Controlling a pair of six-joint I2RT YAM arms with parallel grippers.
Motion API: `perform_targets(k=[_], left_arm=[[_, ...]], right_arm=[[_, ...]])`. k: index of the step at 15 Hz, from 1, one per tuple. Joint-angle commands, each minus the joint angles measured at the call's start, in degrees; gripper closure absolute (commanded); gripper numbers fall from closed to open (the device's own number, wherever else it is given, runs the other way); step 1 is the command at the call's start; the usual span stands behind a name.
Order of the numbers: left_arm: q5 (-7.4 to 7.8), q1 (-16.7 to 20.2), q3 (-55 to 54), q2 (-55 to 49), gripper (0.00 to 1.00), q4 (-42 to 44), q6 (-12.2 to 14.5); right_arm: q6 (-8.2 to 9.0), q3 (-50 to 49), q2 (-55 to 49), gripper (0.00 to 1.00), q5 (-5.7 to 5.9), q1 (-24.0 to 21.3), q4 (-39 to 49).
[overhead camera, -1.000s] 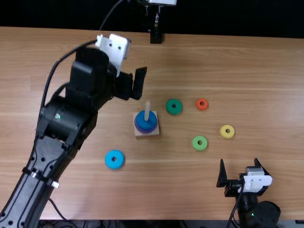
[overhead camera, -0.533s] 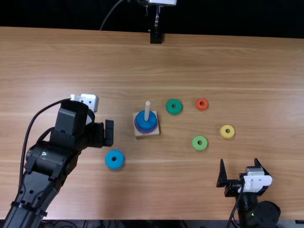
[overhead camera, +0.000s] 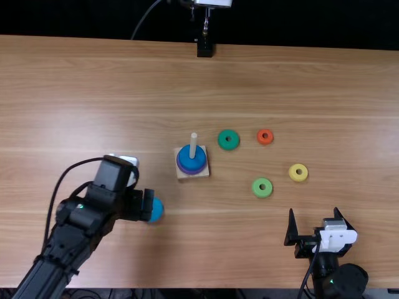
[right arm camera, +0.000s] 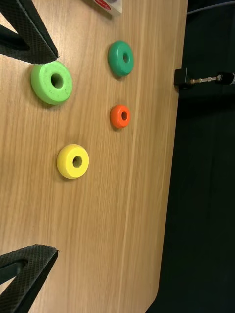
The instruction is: Build the Hanoi tower: stack the rings onto the peg from bottom to top in this color order: purple, dark blue, light blue, dark green, light green, yellow, orange.
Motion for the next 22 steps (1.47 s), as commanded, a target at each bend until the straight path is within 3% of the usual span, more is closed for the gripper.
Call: perform_targets(k=[1, 9, 15, 19, 22], left_arm=[[-0.58, -3.1, -0.7, 3.2, 0.0, 0.0, -0.1], [-0.68, -9.0, 0.0, 13.4, 0.0, 0.6, -0.1], [-0.47, -9.4, 1.1, 16.4, 0.0, 0.8, -0.2], [-0.47, -9.4, 1.1, 17.4, 0.0, 8.0, -0.3], [-0.05, -9.4, 1.1, 17.6, 0.0, 8.3, -0.3]], right_arm=[[-0.14, -3.9, -0.7, 0.0, 0.12, -0.6, -3.0], [-0.14, -3.9, -0.7, 0.0, 0.12, -0.6, -3.0], [-0.25, -3.9, -0.7, 0.0, 0.12, -0.6, -3.0], [-0.25, -3.9, -0.7, 0.0, 0.12, -0.6, -3.0], [-0.14, -3.9, -0.7, 0.0, 0.12, -0.6, -3.0]])
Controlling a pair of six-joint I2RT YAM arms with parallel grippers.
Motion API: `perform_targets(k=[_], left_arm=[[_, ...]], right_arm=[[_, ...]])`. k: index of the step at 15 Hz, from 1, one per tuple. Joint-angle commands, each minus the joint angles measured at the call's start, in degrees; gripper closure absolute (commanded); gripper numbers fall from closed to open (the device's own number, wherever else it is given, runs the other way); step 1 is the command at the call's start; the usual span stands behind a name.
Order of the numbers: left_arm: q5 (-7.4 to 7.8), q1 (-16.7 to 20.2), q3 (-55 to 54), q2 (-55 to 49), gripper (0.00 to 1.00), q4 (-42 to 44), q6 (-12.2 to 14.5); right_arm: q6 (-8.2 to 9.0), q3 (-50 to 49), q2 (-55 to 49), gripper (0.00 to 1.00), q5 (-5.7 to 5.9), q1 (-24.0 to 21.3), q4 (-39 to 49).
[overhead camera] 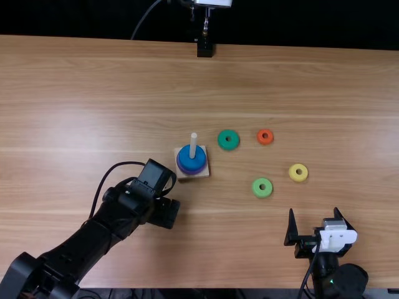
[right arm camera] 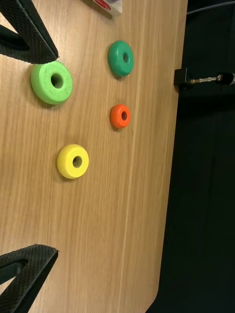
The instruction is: Build the Hanoi tower: stack the rings onto the peg from bottom to top in this color order: purple, dark blue, light blue, dark green, light green, yellow, orange.
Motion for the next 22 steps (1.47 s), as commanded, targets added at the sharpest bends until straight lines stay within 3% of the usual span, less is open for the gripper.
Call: perform_targets(k=[1, 16, 18, 20, 22], left_arm=[[0.53, -0.7, 1.1, 1.0, 0.0, 0.1, -0.4], [0.53, -0.3, -0.6, 1.4, 0.02, -0.7, -0.4], [0.53, -0.1, -0.7, 1.4, 0.1, -0.7, -0.4], [0.64, -0.1, -1.5, 1.3, 0.29, -0.6, -0.4], [0.53, -0.1, -1.8, 1.2, 0.35, -0.7, -0.4]], right_arm=[[-0.12, -3.9, -0.7, 0.0, 0.14, -0.6, -3.0], [-0.23, -3.9, -0.7, 0.0, 0.14, -0.6, -3.0], [-0.23, -3.9, -0.7, 0.0, 0.14, -0.6, -3.0], [-0.12, -3.9, -0.7, 0.0, 0.14, -0.6, -3.0], [-0.12, -3.9, -0.7, 0.0, 0.14, -0.6, -3.0]])
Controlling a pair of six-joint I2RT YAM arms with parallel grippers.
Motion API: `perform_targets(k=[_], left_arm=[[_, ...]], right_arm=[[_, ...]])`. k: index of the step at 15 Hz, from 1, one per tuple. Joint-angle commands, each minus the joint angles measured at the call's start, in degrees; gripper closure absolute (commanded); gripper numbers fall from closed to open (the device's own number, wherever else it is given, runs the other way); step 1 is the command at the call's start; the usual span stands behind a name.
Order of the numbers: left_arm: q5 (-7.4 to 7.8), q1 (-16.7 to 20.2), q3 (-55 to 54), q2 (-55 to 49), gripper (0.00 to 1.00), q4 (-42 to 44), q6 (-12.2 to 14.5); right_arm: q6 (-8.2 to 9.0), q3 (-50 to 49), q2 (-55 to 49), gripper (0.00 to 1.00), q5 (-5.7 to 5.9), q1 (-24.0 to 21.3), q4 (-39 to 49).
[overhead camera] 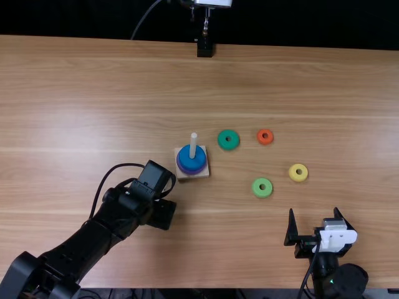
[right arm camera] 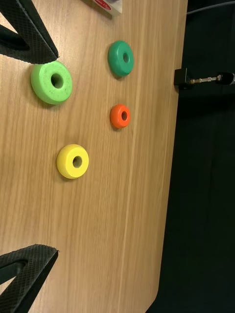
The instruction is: Build the Hanoi tower: stack the rings onto the peg from bottom to top in this color order: purple, dark blue, light blue, dark green, light green, yellow, orange.
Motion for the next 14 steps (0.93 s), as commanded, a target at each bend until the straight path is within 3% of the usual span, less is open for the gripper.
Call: perform_targets(k=[1, 4, 5, 7, 8, 12, 14], left_arm=[[0.51, 0.0, -1.4, 1.0, 0.35, 0.0, -0.3], [0.51, 0.0, -1.8, 0.9, 0.39, -0.1, -0.3], [0.51, 0.0, -1.7, 0.9, 0.52, -0.1, -0.4], [-0.12, 0.1, -1.8, 0.8, 0.88, 0.0, -0.6], [-0.33, 0.1, -1.8, 0.7, 0.96, 0.0, -0.5], [-0.44, 0.2, -0.2, 0.5, 0.97, -0.5, -0.1], [-0.44, 0.6, 5.2, -0.2, 0.97, -6.9, -0.1]], right_arm=[[-0.23, -3.9, -0.7, 0.0, 0.16, -0.6, -3.0], [-0.23, -3.9, -0.7, 0.0, 0.16, -0.6, -3.0], [-0.12, -3.9, -0.7, 0.0, 0.16, -0.6, -3.0], [-0.12, -3.9, -0.7, 0.0, 0.16, -0.6, -3.0], [-0.12, -3.9, -0.7, 0.0, 0.16, -0.6, -3.0], [-0.12, -3.9, -0.7, 0.0, 0.16, -0.6, -3.0], [-0.12, -3.9, -0.7, 0.0, 0.16, -0.6, -3.0]])
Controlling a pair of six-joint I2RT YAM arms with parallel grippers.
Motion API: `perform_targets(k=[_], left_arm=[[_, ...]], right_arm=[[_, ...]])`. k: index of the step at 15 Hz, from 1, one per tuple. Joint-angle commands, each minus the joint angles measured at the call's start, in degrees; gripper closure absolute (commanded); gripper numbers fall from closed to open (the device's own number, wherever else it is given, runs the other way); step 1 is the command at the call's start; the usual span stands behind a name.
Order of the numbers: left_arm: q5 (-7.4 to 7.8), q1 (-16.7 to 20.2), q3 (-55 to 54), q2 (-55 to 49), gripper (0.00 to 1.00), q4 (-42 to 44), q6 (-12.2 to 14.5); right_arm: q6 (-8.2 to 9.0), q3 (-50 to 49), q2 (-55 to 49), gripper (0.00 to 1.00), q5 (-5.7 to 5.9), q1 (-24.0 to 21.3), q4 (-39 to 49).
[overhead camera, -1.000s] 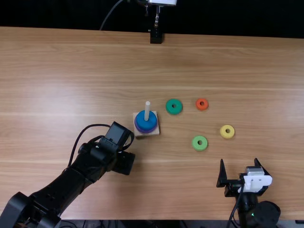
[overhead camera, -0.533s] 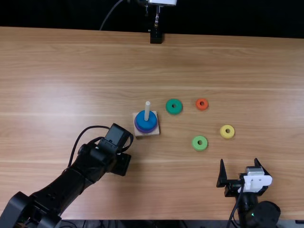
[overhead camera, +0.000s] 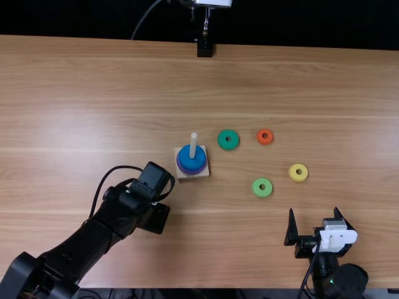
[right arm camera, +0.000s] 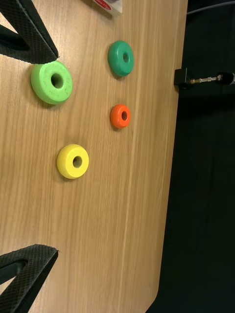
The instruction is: Build the Hanoi tower: stack the rings onto the peg from bottom to top in this color order: purple, dark blue, light blue, dark green, light green, yellow, orange.
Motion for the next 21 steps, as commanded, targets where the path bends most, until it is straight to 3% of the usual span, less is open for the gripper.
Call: perform_targets(k=[1, 5, 12, 21], left_arm=[[-0.26, 0.7, 7.0, -0.6, 0.97, -2.9, -0.2], [-0.16, 2.3, 24.1, 0.2, 0.97, -19.1, 0.0], [-0.26, 2.2, 54.8, 11.4, 0.96, -32.8, -0.3], [0.05, 0.7, 72.9, 22.6, 0.96, -36.7, -0.6]], right_arm=[[-0.14, -3.9, -0.7, 0.0, 0.14, -0.6, -3.0], [-0.14, -3.9, -0.7, 0.0, 0.14, -0.6, -3.0], [-0.14, -3.9, -0.7, 0.0, 0.14, -0.6, -3.0], [-0.14, -3.9, -0.7, 0.0, 0.14, -0.6, -3.0]])
